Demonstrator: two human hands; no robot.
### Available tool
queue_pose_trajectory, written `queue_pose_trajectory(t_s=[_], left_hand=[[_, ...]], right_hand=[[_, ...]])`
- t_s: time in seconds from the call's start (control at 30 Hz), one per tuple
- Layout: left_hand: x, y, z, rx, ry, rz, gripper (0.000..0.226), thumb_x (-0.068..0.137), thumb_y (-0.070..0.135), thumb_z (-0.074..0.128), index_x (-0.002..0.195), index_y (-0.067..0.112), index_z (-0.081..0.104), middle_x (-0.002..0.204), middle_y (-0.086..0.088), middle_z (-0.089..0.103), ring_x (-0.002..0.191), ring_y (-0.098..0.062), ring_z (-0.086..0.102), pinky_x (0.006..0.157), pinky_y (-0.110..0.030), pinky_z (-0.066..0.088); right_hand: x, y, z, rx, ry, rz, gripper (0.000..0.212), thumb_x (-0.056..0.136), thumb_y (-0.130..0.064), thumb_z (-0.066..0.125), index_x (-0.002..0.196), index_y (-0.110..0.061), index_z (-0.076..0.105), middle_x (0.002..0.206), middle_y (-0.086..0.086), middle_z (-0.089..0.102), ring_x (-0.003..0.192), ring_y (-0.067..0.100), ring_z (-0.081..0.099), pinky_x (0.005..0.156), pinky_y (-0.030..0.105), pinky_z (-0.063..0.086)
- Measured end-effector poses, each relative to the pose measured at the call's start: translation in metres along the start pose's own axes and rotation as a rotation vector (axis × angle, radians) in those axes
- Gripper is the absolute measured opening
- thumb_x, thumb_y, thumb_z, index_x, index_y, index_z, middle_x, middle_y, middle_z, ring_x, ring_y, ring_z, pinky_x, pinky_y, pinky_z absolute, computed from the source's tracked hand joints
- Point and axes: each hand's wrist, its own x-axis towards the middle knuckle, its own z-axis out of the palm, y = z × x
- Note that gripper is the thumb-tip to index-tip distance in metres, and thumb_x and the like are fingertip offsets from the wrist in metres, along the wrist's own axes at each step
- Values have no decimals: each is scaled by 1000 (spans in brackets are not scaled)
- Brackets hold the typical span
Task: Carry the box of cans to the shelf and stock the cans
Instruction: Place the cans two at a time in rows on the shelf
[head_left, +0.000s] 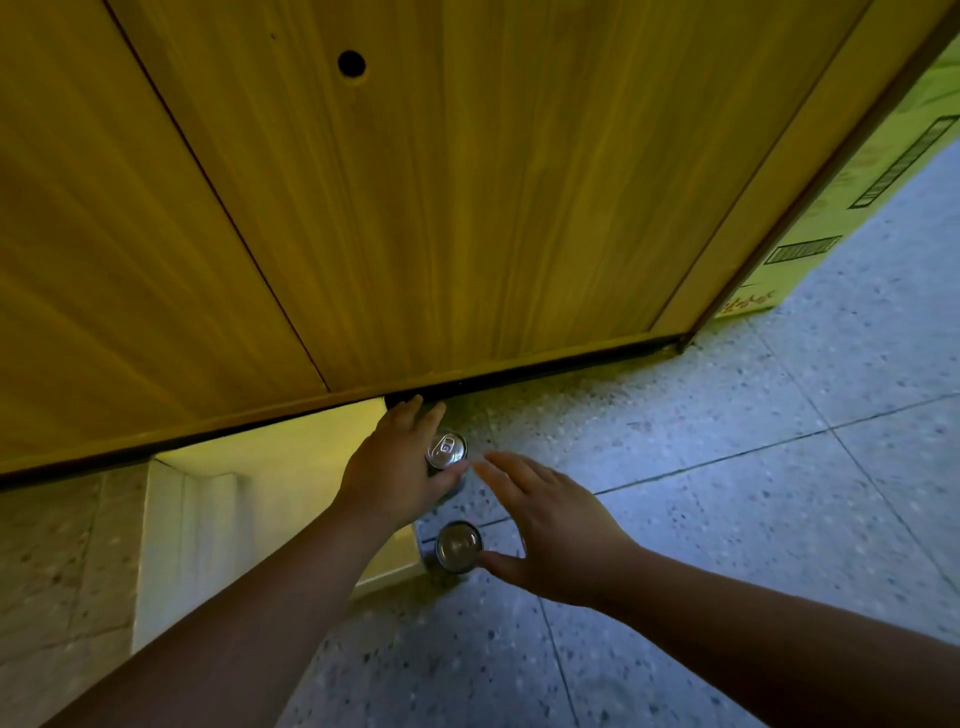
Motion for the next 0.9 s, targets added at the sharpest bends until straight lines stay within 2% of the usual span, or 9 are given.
queue_pose_trajectory(t_s=[0.2,0.33,0.53,0.63,0.7,0.77,0.9], left_hand=[[15,1,21,-91,-23,-36,91,81,72,53,154,31,18,164,3,14,149,-22,18,110,-40,37],[17,1,39,-142,-67,-58,92,81,70,55,154,29,17,163,1,15,148,-24,20,112,-40,35],[23,8,52,-212,-142,-105,97,83,56,66,156,23,10,163,-3,15,146,-27,28,109,-38,37],[26,9,55,-208,-134,-159,95,84,45,70,155,19,13,159,-7,25,139,-29,37,102,-39,43],[26,7,56,-168,-98,-169,87,82,40,73,149,14,24,150,-10,39,130,-31,47,95,-39,48],[26,5,58,-126,-71,-168,78,79,41,75,140,15,33,137,-11,52,118,-31,55,85,-39,51],[25,1,58,-119,-67,-188,82,76,44,76,141,20,32,131,-8,59,114,-32,59,82,-38,53]], right_hand=[[-1,11,30,10,-97,26,97,81,-76,50,155,-20,21,157,0,33,141,19,37,110,32,35],[-3,10,47,89,-168,100,101,81,-73,56,157,-21,15,161,-2,25,144,18,30,113,33,31],[0,5,72,246,-268,203,105,79,-62,69,157,-27,9,161,-7,20,143,16,32,108,35,39],[5,-1,86,344,-259,244,101,79,-53,73,156,-25,14,159,-6,27,140,16,36,109,34,39],[8,-5,93,416,-225,261,93,80,-46,75,153,-24,23,153,-5,36,134,16,44,106,32,42],[11,-9,96,478,-197,280,82,79,-39,77,147,-25,33,145,-4,46,125,16,51,101,29,45],[15,-12,101,552,-161,320,67,77,-33,77,136,-26,44,131,-3,57,114,15,56,93,27,48]])
